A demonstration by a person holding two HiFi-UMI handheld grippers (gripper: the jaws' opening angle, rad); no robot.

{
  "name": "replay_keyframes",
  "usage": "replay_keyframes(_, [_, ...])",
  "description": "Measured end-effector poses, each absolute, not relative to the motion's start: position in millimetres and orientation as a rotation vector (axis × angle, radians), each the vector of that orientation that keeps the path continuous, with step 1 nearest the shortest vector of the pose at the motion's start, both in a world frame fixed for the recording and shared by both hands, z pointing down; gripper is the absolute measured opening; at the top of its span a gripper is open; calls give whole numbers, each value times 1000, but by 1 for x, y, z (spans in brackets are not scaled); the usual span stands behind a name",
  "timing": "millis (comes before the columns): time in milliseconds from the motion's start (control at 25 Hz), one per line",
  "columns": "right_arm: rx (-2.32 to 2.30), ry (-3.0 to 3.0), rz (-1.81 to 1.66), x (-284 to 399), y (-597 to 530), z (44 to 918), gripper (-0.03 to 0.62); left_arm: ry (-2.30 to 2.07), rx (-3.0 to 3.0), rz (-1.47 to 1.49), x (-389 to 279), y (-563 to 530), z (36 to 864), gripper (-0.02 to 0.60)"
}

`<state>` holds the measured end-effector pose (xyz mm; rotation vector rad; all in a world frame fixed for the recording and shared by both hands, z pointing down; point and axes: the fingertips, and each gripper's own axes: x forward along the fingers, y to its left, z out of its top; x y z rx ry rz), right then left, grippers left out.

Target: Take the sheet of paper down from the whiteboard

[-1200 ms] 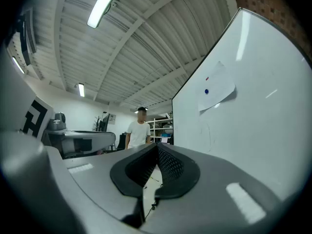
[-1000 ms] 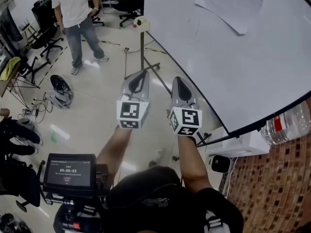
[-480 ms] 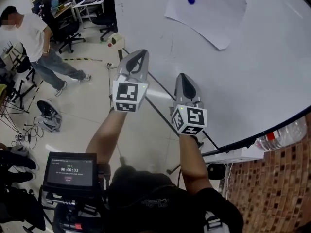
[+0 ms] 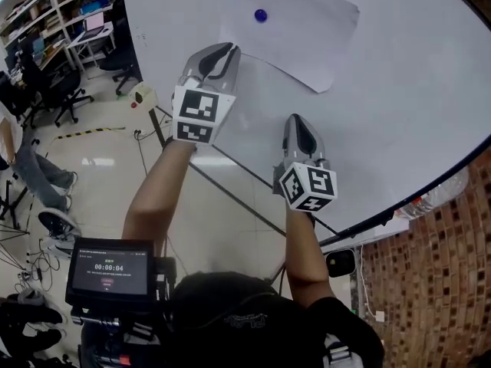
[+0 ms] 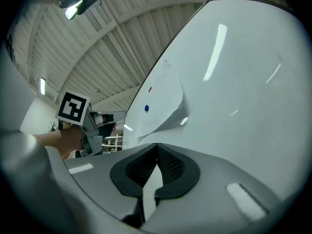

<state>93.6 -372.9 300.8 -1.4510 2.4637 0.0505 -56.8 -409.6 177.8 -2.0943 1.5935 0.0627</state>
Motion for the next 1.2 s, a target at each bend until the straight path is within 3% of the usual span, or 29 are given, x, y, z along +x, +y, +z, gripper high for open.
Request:
replay_keyframes(200, [-1519,2353,37,111,-384,282,21,1488,-2135,51,-44,-440,158,80])
replay_keyframes(320, [-1529,2342,-2,107,-402,281,73,1439,-2162,31,-47,-472,155,107])
replay_keyframes(640, [-1565,2319,25,120,-403,259,134,1354,-2206,-31,-21,-491,144,127])
replay_keyframes(1200, [-1489,2264,-1,138,-404,217,150,1305,-2229,-11,-6,-488,137,141])
